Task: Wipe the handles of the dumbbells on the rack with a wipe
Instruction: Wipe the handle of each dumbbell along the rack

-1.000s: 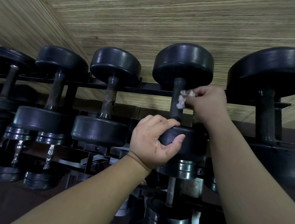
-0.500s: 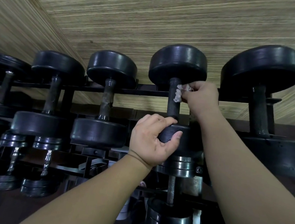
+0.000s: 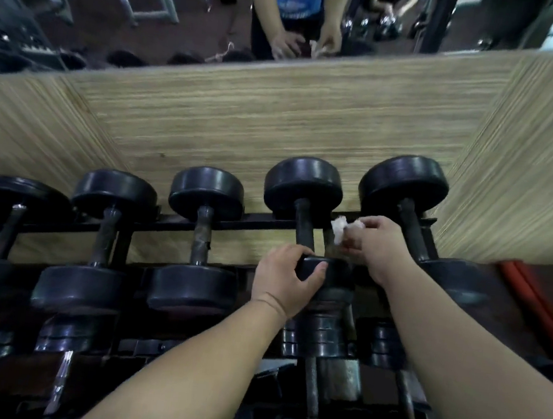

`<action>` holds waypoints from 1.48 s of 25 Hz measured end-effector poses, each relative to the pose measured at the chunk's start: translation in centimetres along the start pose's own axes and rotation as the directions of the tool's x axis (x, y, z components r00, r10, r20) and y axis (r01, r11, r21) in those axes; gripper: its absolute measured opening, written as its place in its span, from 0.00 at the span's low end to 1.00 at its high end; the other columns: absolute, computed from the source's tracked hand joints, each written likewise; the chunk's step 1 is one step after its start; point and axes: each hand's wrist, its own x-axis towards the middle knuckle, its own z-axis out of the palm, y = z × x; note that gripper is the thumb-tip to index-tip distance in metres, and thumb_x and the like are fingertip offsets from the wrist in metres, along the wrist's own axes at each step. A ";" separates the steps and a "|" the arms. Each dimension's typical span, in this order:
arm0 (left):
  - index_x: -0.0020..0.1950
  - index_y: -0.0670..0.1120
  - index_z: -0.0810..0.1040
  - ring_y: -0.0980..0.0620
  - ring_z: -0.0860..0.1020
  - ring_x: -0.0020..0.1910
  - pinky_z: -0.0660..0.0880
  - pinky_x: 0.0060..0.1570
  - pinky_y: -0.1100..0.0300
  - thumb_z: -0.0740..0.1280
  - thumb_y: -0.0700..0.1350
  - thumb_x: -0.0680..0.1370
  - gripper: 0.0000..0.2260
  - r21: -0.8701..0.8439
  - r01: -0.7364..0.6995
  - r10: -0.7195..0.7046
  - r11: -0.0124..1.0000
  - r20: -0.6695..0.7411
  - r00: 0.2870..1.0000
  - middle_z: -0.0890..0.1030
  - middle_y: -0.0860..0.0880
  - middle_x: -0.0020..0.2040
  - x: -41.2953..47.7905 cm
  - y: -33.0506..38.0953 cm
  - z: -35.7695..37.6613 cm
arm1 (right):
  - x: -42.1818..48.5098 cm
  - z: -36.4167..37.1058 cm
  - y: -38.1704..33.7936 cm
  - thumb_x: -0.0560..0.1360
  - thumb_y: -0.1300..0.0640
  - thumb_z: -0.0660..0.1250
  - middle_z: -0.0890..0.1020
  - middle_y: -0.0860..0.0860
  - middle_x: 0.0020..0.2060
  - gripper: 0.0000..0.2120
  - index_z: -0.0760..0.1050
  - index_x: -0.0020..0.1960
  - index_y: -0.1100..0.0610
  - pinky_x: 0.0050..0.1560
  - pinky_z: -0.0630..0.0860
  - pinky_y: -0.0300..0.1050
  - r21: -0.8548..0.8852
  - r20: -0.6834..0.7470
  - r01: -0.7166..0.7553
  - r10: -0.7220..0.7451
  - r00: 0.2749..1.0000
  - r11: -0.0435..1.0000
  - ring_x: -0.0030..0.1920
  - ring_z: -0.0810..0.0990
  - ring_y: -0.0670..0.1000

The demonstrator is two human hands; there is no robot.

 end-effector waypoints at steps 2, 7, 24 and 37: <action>0.56 0.53 0.80 0.54 0.80 0.51 0.79 0.56 0.52 0.68 0.62 0.77 0.16 -0.115 0.053 -0.045 0.992 0.076 0.996 0.82 0.55 0.49 0.3 0.3 -1.1 | -1.8 -0.3 -1.4 0.78 0.66 0.71 0.82 0.60 0.39 0.03 0.78 0.48 0.61 0.37 0.84 0.52 0.010 0.006 0.005 -0.005 1.000 1.000 0.31 0.83 0.53; 0.60 0.52 0.78 0.53 0.83 0.49 0.83 0.54 0.49 0.70 0.48 0.82 0.07 -0.478 0.130 -0.115 0.869 0.060 0.992 0.83 0.50 0.51 1.6 1.1 -5.3 | -5.0 1.0 -3.9 0.78 0.70 0.68 0.86 0.64 0.46 0.09 0.80 0.57 0.69 0.39 0.85 0.50 0.200 0.118 -0.067 0.044 0.992 0.978 0.41 0.86 0.57; 0.56 0.49 0.86 0.54 0.83 0.55 0.76 0.53 0.63 0.78 0.46 0.76 0.10 -0.360 0.342 -0.296 0.868 0.177 0.939 0.86 0.53 0.53 7.1 -3.7 -7.8 | -6.1 4.0 3.2 0.78 0.45 0.70 0.82 0.46 0.49 0.12 0.82 0.55 0.51 0.59 0.79 0.53 -0.702 0.179 0.397 -0.393 0.902 0.591 0.54 0.80 0.50; 0.48 0.50 0.83 0.49 0.87 0.46 0.85 0.54 0.47 0.79 0.42 0.69 0.11 -0.707 0.427 -0.507 0.564 0.111 0.855 0.87 0.47 0.44 10.7 -5.9 -0.1 | -5.9 5.5 7.5 0.77 0.43 0.62 0.83 0.43 0.46 0.15 0.82 0.51 0.51 0.53 0.74 0.46 -0.752 -0.026 0.432 -0.678 0.735 0.497 0.52 0.78 0.48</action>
